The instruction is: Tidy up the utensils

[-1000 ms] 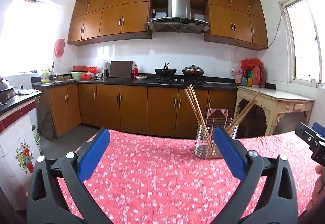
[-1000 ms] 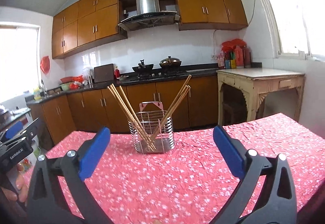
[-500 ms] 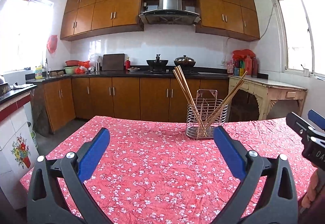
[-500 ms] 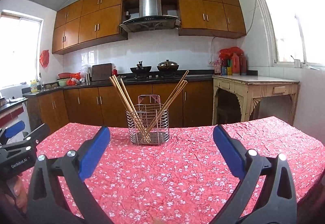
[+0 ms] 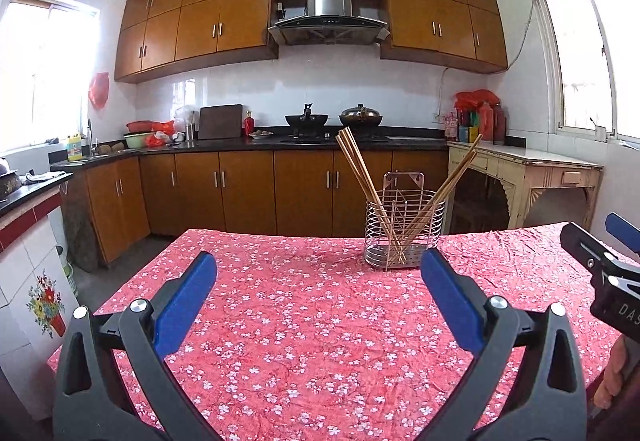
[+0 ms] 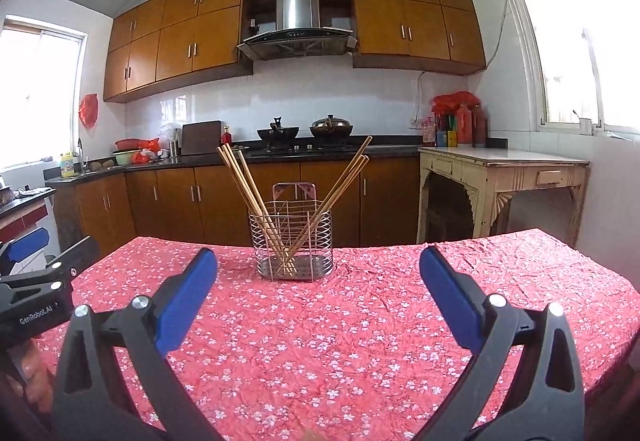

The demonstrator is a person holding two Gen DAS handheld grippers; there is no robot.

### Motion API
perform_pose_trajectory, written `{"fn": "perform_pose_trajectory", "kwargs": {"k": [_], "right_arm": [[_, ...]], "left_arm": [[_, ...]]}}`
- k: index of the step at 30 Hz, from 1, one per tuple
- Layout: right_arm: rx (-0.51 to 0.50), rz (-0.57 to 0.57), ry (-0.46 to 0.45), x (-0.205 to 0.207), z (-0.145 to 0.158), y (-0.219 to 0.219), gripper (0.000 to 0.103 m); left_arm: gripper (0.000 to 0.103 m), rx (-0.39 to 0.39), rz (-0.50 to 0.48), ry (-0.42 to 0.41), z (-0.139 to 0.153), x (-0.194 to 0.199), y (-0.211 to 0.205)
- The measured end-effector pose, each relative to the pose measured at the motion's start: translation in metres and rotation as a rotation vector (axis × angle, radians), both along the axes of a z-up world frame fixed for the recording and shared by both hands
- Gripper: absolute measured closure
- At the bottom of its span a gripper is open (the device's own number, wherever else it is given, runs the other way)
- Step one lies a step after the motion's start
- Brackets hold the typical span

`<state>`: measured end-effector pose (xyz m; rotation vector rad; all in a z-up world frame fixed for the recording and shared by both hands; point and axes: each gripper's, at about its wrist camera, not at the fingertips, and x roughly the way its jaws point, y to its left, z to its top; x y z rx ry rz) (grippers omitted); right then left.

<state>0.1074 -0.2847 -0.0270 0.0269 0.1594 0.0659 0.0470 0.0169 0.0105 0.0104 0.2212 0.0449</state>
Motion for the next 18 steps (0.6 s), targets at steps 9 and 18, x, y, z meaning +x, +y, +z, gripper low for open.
{"fn": "perform_pose_trajectory", "kwargs": {"k": [9,18], "right_arm": [[-0.002,-0.006,0.003,-0.0022,-0.0012,0.0016,0.004],[0.001,0.003,0.013,-0.0003,-0.0017,0.0017,0.004]], "left_arm": [[0.002,0.002,-0.002,-0.005,-0.0010,-0.0021,-0.0025],[0.002,-0.007,-0.013,0.004,-0.0022,-0.0022,-0.0045]]}}
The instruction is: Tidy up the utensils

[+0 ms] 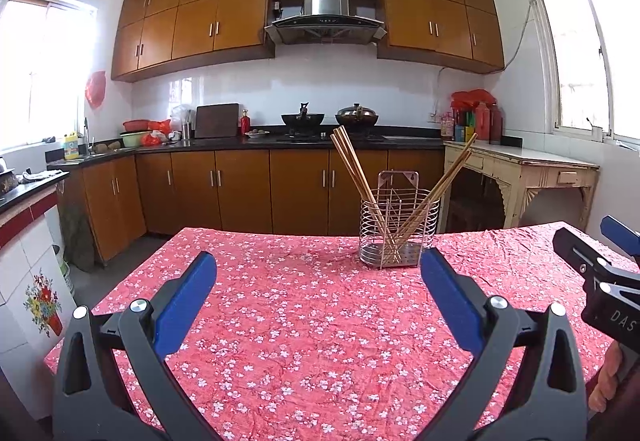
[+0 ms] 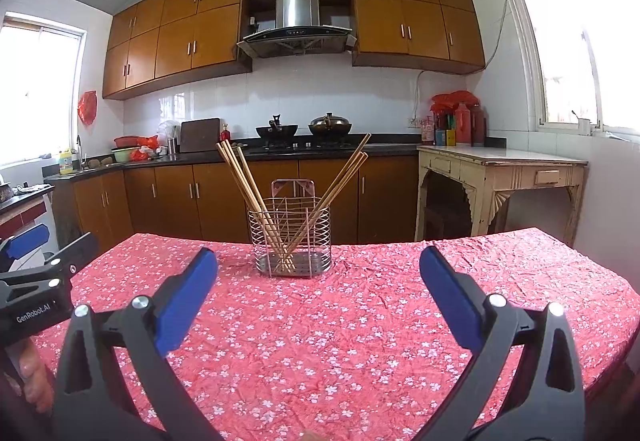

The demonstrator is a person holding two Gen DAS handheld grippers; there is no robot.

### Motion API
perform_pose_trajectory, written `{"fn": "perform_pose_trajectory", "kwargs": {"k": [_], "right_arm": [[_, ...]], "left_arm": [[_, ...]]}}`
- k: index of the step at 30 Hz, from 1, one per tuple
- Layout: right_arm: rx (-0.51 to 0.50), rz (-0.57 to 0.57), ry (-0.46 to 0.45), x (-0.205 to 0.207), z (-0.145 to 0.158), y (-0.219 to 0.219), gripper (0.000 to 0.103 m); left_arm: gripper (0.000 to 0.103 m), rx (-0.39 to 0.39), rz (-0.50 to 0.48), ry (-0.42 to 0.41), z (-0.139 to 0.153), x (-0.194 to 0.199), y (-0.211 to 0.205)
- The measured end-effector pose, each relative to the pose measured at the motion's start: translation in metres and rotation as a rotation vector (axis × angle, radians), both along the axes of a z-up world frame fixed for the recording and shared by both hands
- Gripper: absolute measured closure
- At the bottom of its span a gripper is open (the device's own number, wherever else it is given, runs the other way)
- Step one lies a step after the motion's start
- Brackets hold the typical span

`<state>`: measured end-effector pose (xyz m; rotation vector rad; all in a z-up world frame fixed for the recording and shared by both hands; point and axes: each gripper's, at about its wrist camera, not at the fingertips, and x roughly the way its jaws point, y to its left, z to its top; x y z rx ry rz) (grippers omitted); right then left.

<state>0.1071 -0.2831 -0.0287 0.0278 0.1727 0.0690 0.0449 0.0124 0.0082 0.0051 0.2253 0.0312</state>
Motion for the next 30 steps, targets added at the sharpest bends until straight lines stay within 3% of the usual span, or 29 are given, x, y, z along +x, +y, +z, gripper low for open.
{"fn": "perform_pose_trajectory", "kwargs": {"k": [30], "right_arm": [[0.006,0.000,-0.007,-0.0028,-0.0020,-0.0030,0.004]], "left_arm": [[0.002,-0.012,-0.003,-0.001,-0.0010,0.0005,-0.0005]]}}
